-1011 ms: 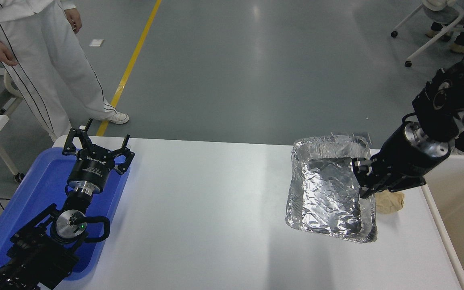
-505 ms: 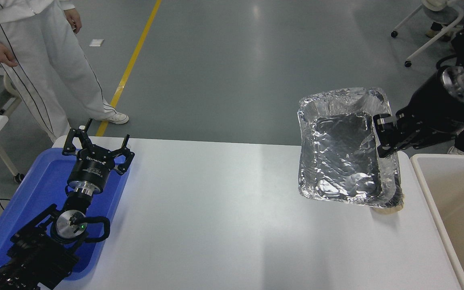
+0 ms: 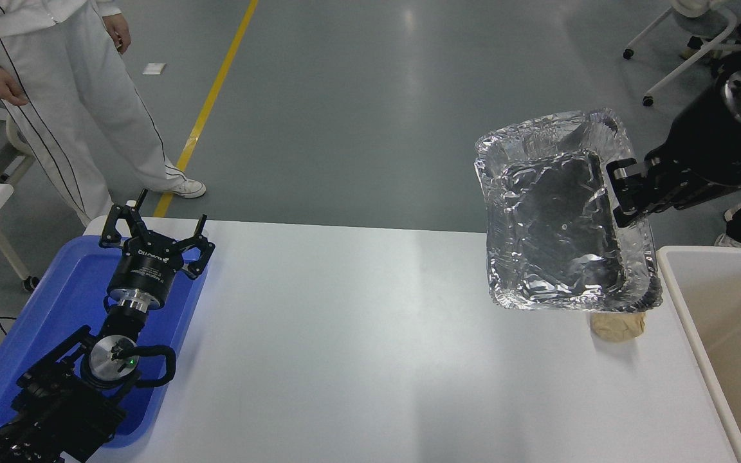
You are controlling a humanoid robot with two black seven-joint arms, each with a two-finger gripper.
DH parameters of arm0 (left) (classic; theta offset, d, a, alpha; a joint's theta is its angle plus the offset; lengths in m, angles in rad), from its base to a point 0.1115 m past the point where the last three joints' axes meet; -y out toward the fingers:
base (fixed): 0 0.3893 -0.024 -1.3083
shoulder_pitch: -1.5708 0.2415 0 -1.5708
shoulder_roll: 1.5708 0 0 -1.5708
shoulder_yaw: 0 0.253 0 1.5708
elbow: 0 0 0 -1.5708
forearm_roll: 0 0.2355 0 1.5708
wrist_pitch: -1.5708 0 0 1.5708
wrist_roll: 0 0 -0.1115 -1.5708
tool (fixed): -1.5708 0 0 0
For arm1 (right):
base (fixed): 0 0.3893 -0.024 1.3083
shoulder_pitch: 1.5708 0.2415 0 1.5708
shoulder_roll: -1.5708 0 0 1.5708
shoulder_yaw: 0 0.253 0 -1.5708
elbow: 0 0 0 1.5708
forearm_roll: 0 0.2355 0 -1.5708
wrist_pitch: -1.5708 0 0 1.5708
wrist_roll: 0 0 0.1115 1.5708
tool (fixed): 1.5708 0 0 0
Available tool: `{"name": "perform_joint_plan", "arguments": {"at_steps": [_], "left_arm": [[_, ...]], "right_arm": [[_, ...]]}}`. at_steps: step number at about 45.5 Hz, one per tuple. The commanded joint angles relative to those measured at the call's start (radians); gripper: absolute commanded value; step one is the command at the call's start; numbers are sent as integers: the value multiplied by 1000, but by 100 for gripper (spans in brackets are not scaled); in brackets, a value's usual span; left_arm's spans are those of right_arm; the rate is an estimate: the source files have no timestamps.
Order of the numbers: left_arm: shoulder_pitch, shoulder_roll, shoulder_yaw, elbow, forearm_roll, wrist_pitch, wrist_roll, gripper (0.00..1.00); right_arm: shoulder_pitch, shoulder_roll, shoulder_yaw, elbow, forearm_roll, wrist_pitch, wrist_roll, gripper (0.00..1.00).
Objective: Pick up foil plate and place in dustbin
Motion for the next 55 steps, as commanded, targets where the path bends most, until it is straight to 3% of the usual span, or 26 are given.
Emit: {"name": "perform_joint_plan", "arguments": {"at_steps": [1, 28, 55], "left_arm": [[0, 0, 0, 0, -1, 0, 0, 100], [1, 0, 0, 0, -1, 0, 0, 100], [1, 0, 0, 0, -1, 0, -2, 100]], "right_arm": [[-13, -60, -1, -10, -38, 0, -1, 0], [-75, -365, -71, -90, -353, 0, -7, 0], [-78, -634, -272, -246, -406, 0, -7, 0]]}}
